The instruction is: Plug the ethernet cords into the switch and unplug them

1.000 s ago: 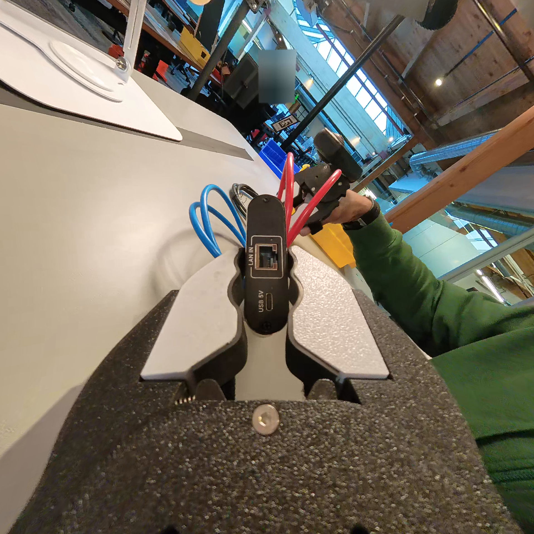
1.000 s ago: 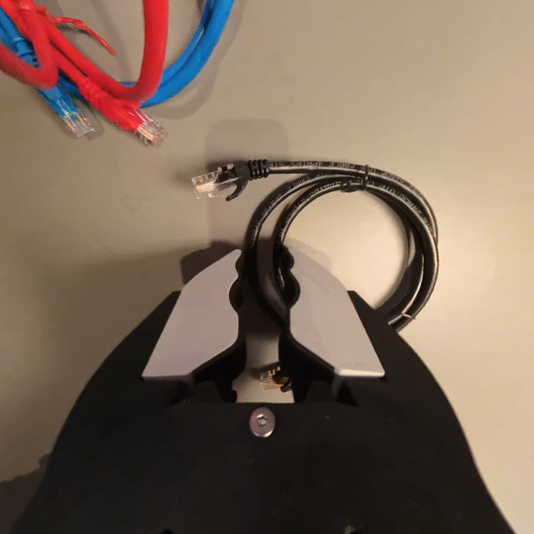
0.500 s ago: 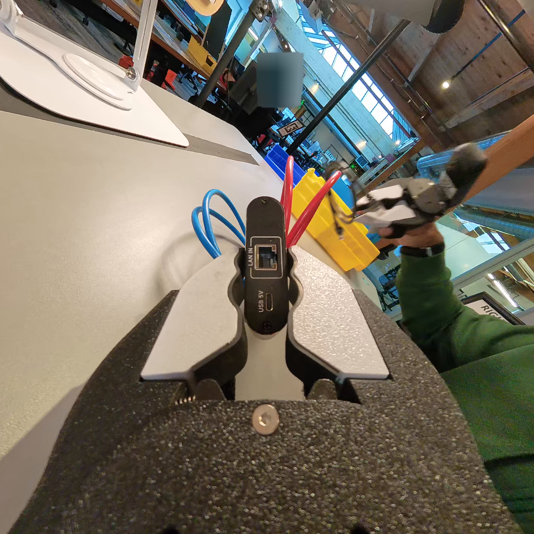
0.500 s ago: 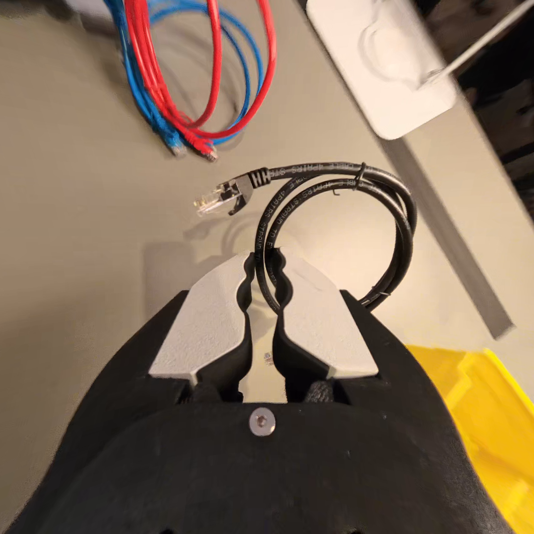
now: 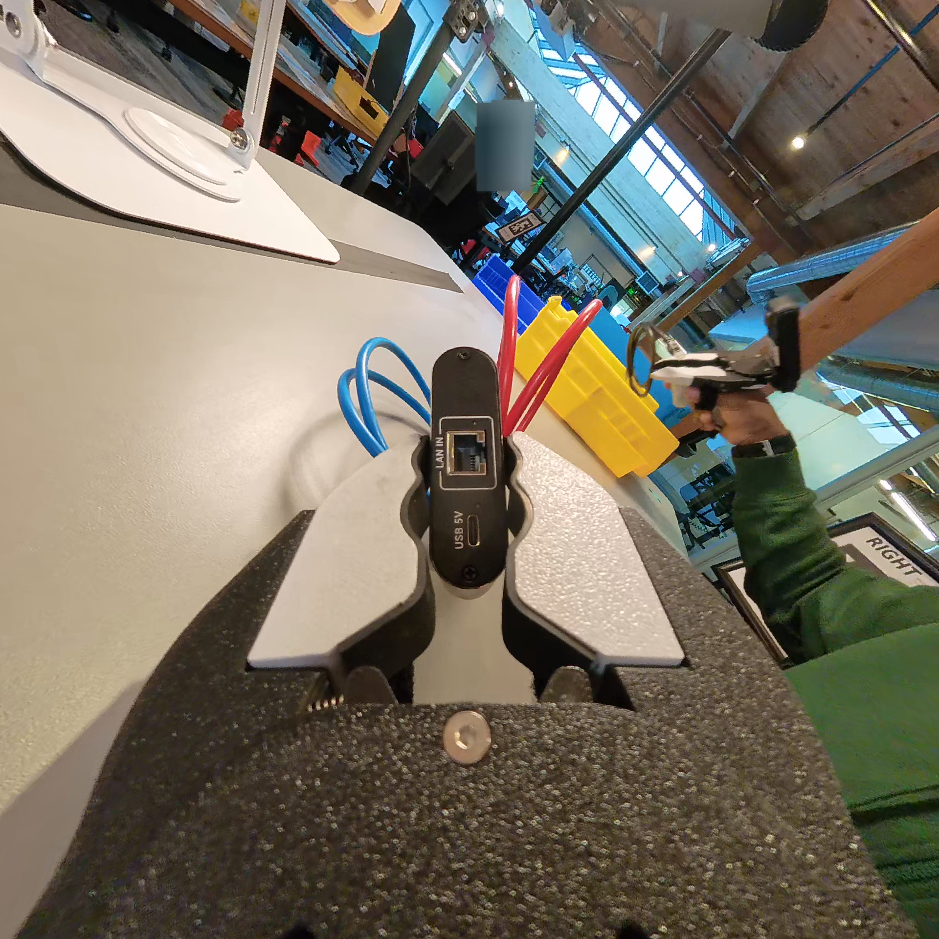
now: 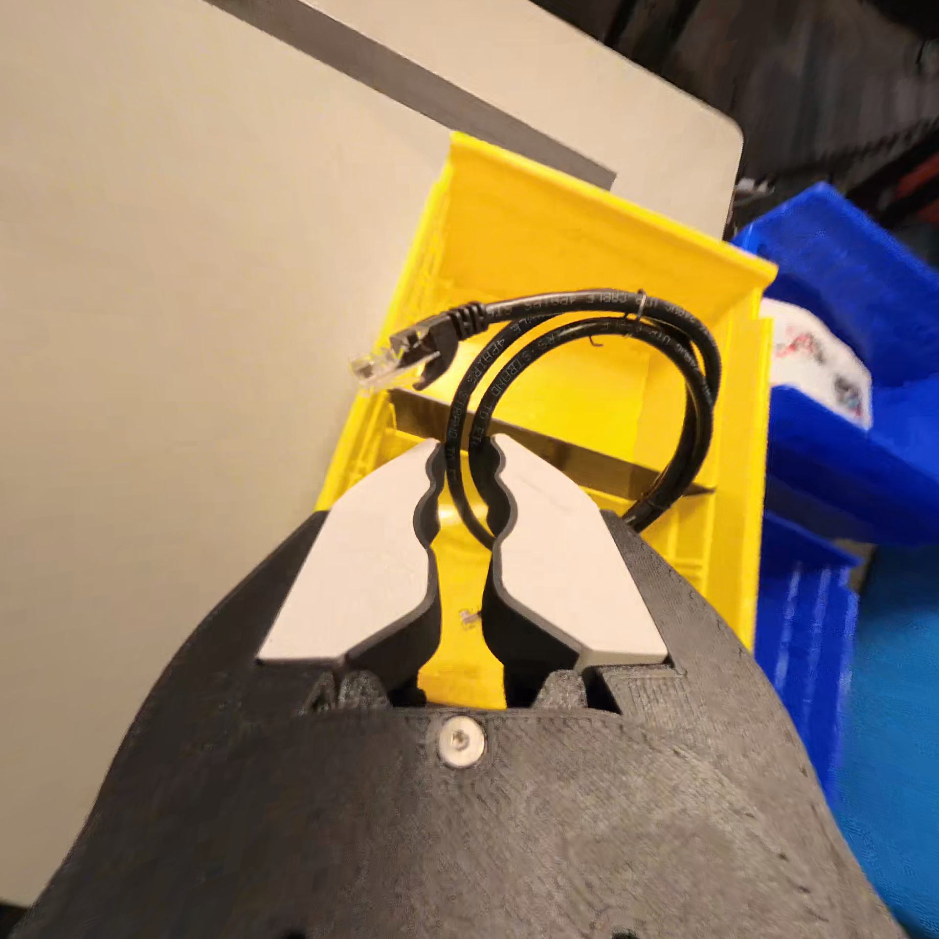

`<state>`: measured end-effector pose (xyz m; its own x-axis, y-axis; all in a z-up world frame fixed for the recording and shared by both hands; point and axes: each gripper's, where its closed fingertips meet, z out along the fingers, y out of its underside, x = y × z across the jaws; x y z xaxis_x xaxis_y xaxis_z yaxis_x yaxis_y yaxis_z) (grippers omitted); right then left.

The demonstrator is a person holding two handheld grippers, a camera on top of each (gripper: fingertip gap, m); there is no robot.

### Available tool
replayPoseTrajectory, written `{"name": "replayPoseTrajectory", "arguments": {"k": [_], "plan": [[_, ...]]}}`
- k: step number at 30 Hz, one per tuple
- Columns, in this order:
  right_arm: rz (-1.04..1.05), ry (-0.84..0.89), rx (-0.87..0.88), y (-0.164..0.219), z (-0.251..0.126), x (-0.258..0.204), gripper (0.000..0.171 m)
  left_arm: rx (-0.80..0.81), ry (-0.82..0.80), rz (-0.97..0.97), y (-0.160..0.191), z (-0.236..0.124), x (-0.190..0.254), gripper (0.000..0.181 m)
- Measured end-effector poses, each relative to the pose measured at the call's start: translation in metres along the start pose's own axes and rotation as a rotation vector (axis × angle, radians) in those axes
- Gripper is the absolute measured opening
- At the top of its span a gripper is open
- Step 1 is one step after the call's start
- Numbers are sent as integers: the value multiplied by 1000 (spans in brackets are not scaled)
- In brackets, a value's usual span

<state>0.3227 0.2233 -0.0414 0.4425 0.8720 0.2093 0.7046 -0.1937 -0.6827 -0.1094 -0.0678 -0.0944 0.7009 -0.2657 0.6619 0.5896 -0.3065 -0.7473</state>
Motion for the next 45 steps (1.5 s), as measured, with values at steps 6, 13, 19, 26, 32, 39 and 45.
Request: {"name": "replayPoseTrajectory", "arguments": {"k": [6, 13, 19, 26, 32, 39, 45], "plan": [[149, -104, -89, 52, 38, -12, 15, 5, -5, 19, 0, 0, 1, 27], [114, -70, -163, 63, 33, -11, 21, 6, -2, 25, 0, 0, 2, 27], [-32, 171, -207, 53, -8, 15, 30, 5, -27, -1, 1, 1, -1, 26], [-175, 187, -245, 32, -16, 3, 40, -9, -44, -52, 7, 6, -1, 27], [-251, 210, -112, -26, -19, -26, 43, 8, -38, -48, 6, 7, 2, 27], [-409, -291, 166, -92, 28, -228, 39, 105, -30, -101, -2, 9, 6, 26], [-252, -824, 252, -113, 72, -418, 36, 301, 1, -213, -17, 4, 10, 26]]}}
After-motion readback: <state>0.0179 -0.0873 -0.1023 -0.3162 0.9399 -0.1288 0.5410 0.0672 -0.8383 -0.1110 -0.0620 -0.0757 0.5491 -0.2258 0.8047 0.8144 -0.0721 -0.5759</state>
